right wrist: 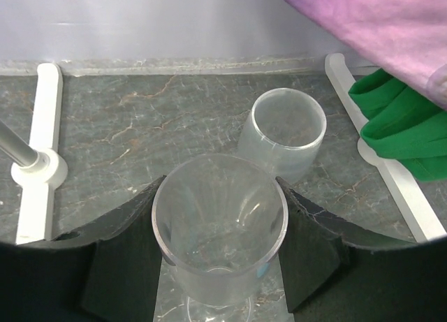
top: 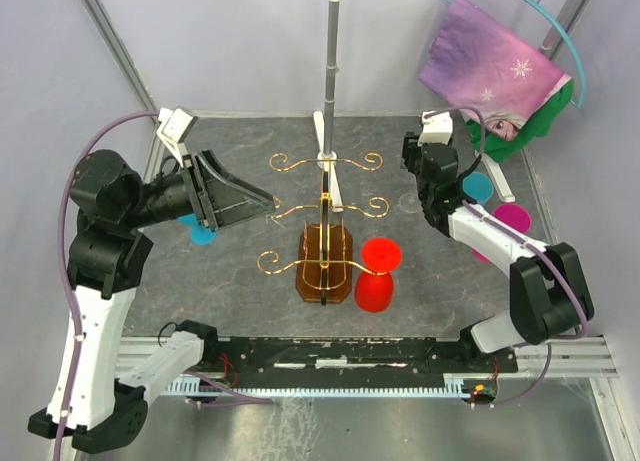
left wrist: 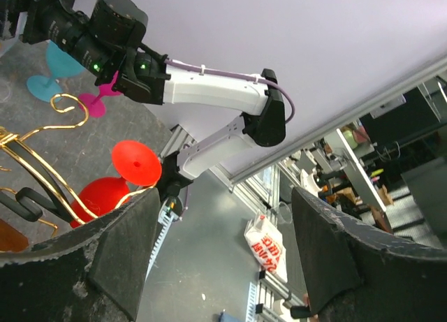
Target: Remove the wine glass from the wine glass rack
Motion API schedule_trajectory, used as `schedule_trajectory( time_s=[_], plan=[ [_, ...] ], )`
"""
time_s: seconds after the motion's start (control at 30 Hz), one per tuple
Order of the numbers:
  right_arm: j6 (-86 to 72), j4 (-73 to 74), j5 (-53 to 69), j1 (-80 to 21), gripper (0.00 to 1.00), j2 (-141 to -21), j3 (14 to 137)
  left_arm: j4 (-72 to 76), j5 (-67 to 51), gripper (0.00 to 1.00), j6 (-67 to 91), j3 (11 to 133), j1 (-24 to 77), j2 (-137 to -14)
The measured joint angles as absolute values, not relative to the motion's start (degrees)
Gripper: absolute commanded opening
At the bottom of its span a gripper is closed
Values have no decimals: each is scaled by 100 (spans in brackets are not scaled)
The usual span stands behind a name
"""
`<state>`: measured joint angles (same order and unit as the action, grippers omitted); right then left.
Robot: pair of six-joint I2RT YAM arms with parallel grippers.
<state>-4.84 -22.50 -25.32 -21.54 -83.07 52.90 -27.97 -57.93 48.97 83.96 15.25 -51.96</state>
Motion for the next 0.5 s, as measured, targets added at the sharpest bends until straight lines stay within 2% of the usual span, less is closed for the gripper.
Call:
schedule_trajectory(
  time_s=[0.3, 0.5],
  plan=[
    [-139, -3170, -2445, -2154, 50, -8777, 5068, -2853, -5640, 80, 4958, 8370, 1525, -5474],
    [-69, -3544, -2425, -2154, 58, -8989, 4978, -2877, -5557, 80, 4958, 8289, 1525, -5616]
  ],
)
